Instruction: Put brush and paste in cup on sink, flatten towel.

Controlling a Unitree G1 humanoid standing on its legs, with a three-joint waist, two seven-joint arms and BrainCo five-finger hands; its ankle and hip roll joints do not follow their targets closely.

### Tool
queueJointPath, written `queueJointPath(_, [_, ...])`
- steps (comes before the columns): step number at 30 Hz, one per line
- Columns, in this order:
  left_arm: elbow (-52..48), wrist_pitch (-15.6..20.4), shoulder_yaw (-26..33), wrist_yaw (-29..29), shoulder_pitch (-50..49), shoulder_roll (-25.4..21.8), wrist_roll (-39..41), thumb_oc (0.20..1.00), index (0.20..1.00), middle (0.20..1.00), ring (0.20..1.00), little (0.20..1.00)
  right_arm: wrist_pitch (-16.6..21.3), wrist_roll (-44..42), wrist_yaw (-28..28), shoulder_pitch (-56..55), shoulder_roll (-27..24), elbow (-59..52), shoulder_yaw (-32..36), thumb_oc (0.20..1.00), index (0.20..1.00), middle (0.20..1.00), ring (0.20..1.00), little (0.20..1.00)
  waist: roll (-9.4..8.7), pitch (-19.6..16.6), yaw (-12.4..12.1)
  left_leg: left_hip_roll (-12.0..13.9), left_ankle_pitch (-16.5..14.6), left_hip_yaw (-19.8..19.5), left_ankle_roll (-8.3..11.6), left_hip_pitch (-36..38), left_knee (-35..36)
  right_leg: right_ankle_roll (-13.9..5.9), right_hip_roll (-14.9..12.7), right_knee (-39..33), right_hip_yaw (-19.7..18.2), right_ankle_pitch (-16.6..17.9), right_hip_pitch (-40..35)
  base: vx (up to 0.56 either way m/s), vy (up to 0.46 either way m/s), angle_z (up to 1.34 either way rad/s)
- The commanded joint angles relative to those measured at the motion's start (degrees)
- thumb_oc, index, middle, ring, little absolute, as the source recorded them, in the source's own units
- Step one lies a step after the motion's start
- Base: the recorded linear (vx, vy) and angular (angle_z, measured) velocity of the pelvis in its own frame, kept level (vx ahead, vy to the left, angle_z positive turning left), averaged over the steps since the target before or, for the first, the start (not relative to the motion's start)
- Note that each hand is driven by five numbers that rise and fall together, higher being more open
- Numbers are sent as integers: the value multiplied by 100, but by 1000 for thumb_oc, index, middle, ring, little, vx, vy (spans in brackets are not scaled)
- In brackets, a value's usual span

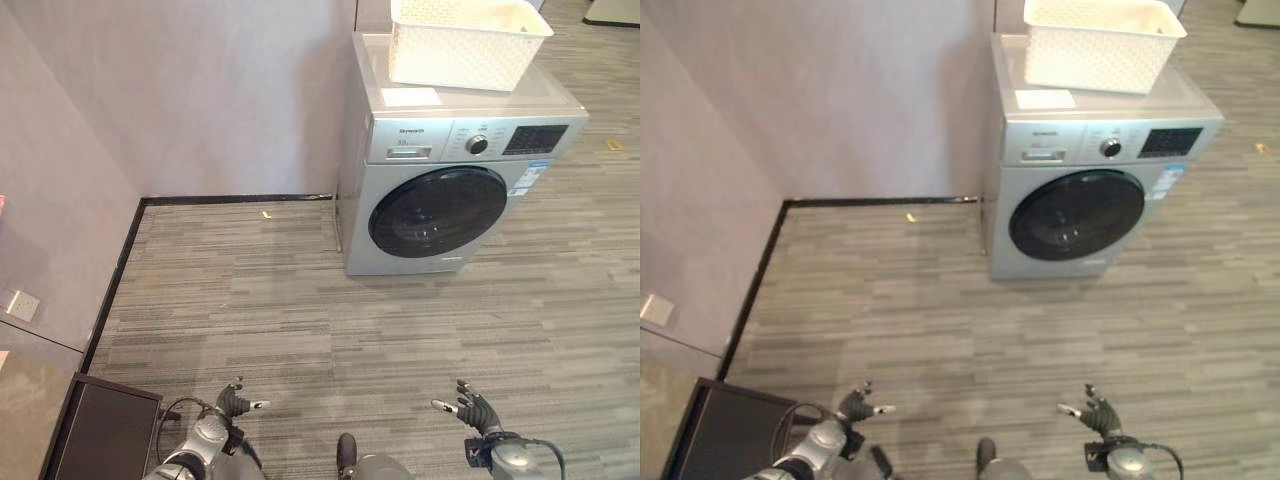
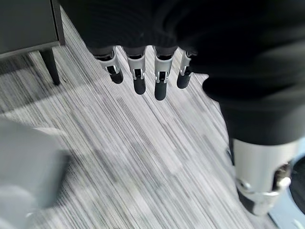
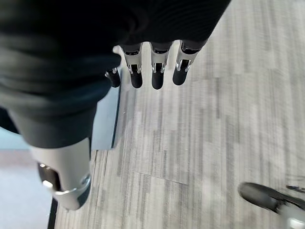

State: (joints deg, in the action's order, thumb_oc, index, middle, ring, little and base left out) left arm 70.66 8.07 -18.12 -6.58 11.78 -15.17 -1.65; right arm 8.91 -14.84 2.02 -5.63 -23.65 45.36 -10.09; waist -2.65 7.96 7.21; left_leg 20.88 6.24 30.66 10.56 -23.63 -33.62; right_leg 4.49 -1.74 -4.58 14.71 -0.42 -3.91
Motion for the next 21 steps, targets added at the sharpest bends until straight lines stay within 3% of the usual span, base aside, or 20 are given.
queueJointPath(1, [-78, 107, 142, -268, 113, -100, 11, 1000, 1000, 1000, 1000, 1000, 213, 194, -22, -78, -319, -270, -76, 1000, 1000, 1000, 1000, 1000, 188, 185, -120, -351, 855, -766, -44, 923, 2736, -918, -183, 456, -464, -56, 273, 442, 302, -21])
queueJointPath(2, [-69, 121, 180, -282, 90, -95, 29, 1000, 1000, 1000, 1000, 1000, 220, 226, -40, -69, -319, -268, -113, 1000, 1000, 1000, 1000, 1000, 223, 175, -131, -172, 1102, -721, 46, 892, 3167, -963, -226, 453, -488, -119, 189, 438, 223, -56])
queueJointPath(3, [-77, 125, 205, -274, 75, -99, 26, 1000, 1000, 1000, 1000, 1000, 217, 237, -64, -83, -344, -278, -102, 1000, 1000, 1000, 1000, 1000, 222, 150, -77, -5, 1118, -507, 148, 875, 3391, -1022, -308, 456, -462, -230, 72, 266, 146, -69])
queueJointPath(6, [-146, 119, 218, -226, -11, -104, -13, 1000, 1000, 1000, 1000, 1000, 159, 308, -146, -77, -378, -315, -149, 1000, 1000, 1000, 1000, 1000, 238, 135, -97, 174, 1317, -103, 115, 993, 3452, -1091, -375, 561, -452, -322, -78, 374, 166, -41])
queueJointPath(8, [-401, 135, -10, -223, -51, -178, -353, 1000, 1000, 1000, 1000, 1000, 94, 311, -295, -23, -413, -444, -245, 1000, 1000, 1000, 1000, 1000, 213, 43, -114, 11, 1048, -129, 120, 991, 3065, -1215, -555, 749, -509, -659, -271, 406, 252, -16])
queueJointPath(9, [-490, 159, -84, -234, -15, -232, -414, 1000, 1000, 1000, 1000, 1000, 102, 311, -330, -39, -397, -471, -246, 1000, 1000, 1000, 1000, 1000, 226, 46, -174, 20, 1030, -92, -19, 938, 2945, -1208, -583, 831, -558, -578, -215, 361, 286, -34])
queueJointPath(11, [-776, 211, -133, -231, -1, -375, -417, 1000, 1000, 1000, 1000, 1000, 109, 208, -351, -151, -371, -572, -79, 1000, 1000, 1000, 1000, 1000, 53, 38, -183, -117, 660, -22, -44, 839, 2451, -1311, -884, 973, -550, -513, -319, 287, 222, -26])
queueJointPath(15, [-781, 208, -140, -228, -4, -382, -415, 1000, 1000, 1000, 1000, 1000, 106, 208, -352, -159, -365, -579, -74, 1000, 1000, 1000, 1000, 1000, 42, 35, -199, -118, 636, -8, -50, 839, 2428, -1319, -897, 972, -562, -513, -318, 121, 155, 16])
queueJointPath(16, [-1473, 314, -340, -155, 54, -671, -366, 1000, 1000, 1000, 1000, 1000, 103, 251, -444, -262, -317, -715, -38, 1000, 1000, 1000, 1000, 1000, -91, -24, -273, -689, 229, 125, -421, 1069, 2579, -1546, -1474, 1567, -402, 533, 13, 519, 709, 11])
queueJointPath(17, [-1579, 341, -482, -79, 84, -786, -549, 1000, 1000, 1000, 1000, 1000, 124, 272, -471, -187, -307, -639, -86, 1000, 1000, 1000, 1000, 1000, -139, -83, -321, -908, 119, 200, -529, 1172, 2760, -1614, -1538, 1608, -281, 828, 63, 521, 716, 8])
queueJointPath(19, [-1574, 345, -524, -85, 105, -813, -585, 1000, 1000, 1000, 1000, 1000, 113, 272, -461, -175, -289, -625, -105, 1000, 1000, 1000, 1000, 1000, -153, -92, -291, -1076, 91, 106, -602, 1237, 2892, -1582, -1407, 1732, -476, 837, 191, 174, 203, 1])
queueJointPath(21, [-1455, 374, -622, -105, 187, -776, -687, 1000, 1000, 1000, 1000, 1000, 178, 196, -466, -163, -232, -604, -170, 1000, 1000, 1000, 1000, 1000, -141, -107, -148, -1371, -37, -129, -700, 1314, 3074, -1474, -808, 1741, -1048, 407, 461, 231, 209, 52])
